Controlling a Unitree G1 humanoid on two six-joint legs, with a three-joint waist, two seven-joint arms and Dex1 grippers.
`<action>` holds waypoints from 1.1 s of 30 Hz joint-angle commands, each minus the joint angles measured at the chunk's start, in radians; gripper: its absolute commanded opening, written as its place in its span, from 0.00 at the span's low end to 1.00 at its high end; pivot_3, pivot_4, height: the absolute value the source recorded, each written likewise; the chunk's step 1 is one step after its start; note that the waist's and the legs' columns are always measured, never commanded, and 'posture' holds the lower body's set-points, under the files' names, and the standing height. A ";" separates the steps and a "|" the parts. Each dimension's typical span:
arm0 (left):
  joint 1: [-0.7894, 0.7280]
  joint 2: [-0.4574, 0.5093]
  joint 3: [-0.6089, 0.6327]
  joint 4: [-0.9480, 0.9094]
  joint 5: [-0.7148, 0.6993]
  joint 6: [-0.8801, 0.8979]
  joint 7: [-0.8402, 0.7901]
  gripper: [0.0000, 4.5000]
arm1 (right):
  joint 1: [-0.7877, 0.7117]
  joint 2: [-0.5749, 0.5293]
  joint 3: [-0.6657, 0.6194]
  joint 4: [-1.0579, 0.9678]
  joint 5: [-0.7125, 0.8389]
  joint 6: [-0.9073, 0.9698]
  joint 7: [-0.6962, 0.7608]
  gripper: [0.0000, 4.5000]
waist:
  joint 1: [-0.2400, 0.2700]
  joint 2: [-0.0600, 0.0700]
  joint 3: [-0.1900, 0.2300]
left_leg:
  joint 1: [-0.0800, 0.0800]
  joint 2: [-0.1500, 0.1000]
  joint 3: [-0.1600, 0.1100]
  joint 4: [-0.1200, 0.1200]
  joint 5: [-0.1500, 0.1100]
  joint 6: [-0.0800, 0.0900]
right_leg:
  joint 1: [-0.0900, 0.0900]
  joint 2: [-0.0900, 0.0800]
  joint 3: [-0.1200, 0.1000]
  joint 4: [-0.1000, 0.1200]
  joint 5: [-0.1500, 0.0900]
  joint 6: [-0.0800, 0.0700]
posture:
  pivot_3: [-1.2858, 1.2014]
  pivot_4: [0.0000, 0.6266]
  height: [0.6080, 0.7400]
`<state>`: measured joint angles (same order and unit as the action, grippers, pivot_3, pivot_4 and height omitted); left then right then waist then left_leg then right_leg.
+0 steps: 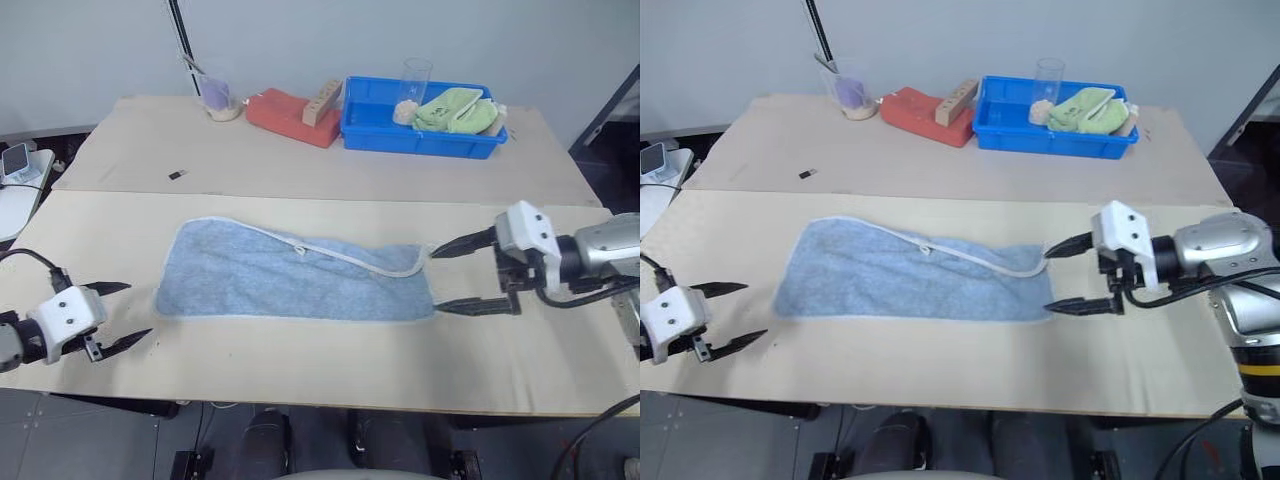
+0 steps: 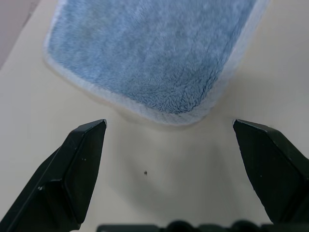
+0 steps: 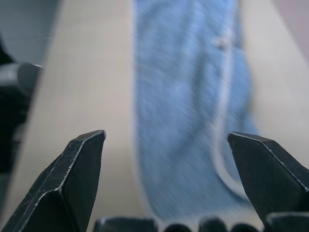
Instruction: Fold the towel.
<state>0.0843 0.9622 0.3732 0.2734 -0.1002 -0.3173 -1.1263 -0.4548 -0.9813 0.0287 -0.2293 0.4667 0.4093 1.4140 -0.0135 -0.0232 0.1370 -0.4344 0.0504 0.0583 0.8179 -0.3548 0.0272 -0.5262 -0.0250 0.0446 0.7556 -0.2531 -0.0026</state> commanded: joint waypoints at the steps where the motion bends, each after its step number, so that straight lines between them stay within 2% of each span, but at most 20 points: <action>1: -0.041 0.019 -0.043 0.050 0.019 -0.065 0.013 1.00 | -0.051 0.019 -0.004 -0.075 0.059 0.056 -0.018 0.99 | 0.000 0.000 0.000 | 0.000 0.000 0.000 0.000 0.000 0.000 | 0.000 0.000 0.000 0.000 0.000 0.000 | 0.52 0.24 0.40; 15: -0.172 -0.033 -0.199 0.166 0.042 -0.108 0.076 1.00 | -0.183 0.137 0.059 -0.059 0.066 0.089 -0.057 0.99 | 0.015 0.005 -0.003 | 0.001 -0.001 0.000 0.000 0.000 0.000 | 0.001 -0.001 0.000 0.001 0.000 0.000 | 0.52 0.24 0.40; 18: -0.177 -0.036 -0.209 0.170 0.012 -0.093 0.051 0.82 | -0.199 0.154 0.067 -0.052 0.063 0.093 -0.062 1.00 | 0.017 0.005 -0.003 | 0.001 -0.001 0.000 0.000 0.000 0.000 | 0.001 -0.001 -0.001 0.001 0.000 0.000 | 0.52 0.24 0.40; 19: -0.178 -0.036 -0.212 0.171 0.006 -0.088 0.046 0.73 | -0.200 0.157 0.068 -0.051 0.062 0.092 -0.063 1.00 | 0.017 0.005 -0.003 | 0.001 -0.001 0.000 0.000 0.000 0.000 | 0.001 -0.001 0.000 0.001 0.000 0.000 | 0.52 0.24 0.40; 25: -0.182 -0.030 -0.215 0.167 -0.020 -0.060 0.029 0.06 | -0.195 0.162 0.067 -0.049 0.064 0.091 -0.067 1.00 | 0.014 0.005 -0.003 | 0.001 -0.001 0.000 0.001 0.000 0.000 | 0.001 -0.001 -0.001 0.001 0.000 0.000 | 0.52 0.24 0.40; 26: -0.182 -0.028 -0.215 0.165 -0.023 -0.057 0.028 0.01 | -0.191 0.161 0.066 -0.050 0.064 0.090 -0.066 1.00 | 0.012 0.005 -0.003 | 0.001 -0.001 0.000 0.001 0.000 0.000 | 0.001 -0.001 -0.001 0.001 0.000 0.000 | 0.52 0.24 0.40; 33: -0.151 0.003 -0.189 0.093 -0.108 0.058 -0.037 0.01 | -0.137 0.118 0.057 -0.036 0.022 0.050 -0.055 1.00 | 0.007 0.005 -0.003 | 0.000 -0.001 -0.001 0.001 0.000 0.000 | 0.000 -0.001 -0.001 0.001 0.000 0.000 | 0.52 0.24 0.40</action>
<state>-0.0794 0.9393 0.1718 0.3986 -0.1782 -0.2983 -1.1310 -0.5953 -0.8408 0.1102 -0.2632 0.5011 0.4886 1.3523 -0.0064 -0.0183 0.1335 -0.4348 0.0498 0.0578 0.8186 -0.3546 0.0273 -0.5262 -0.0260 0.0437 0.7565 -0.2530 -0.0021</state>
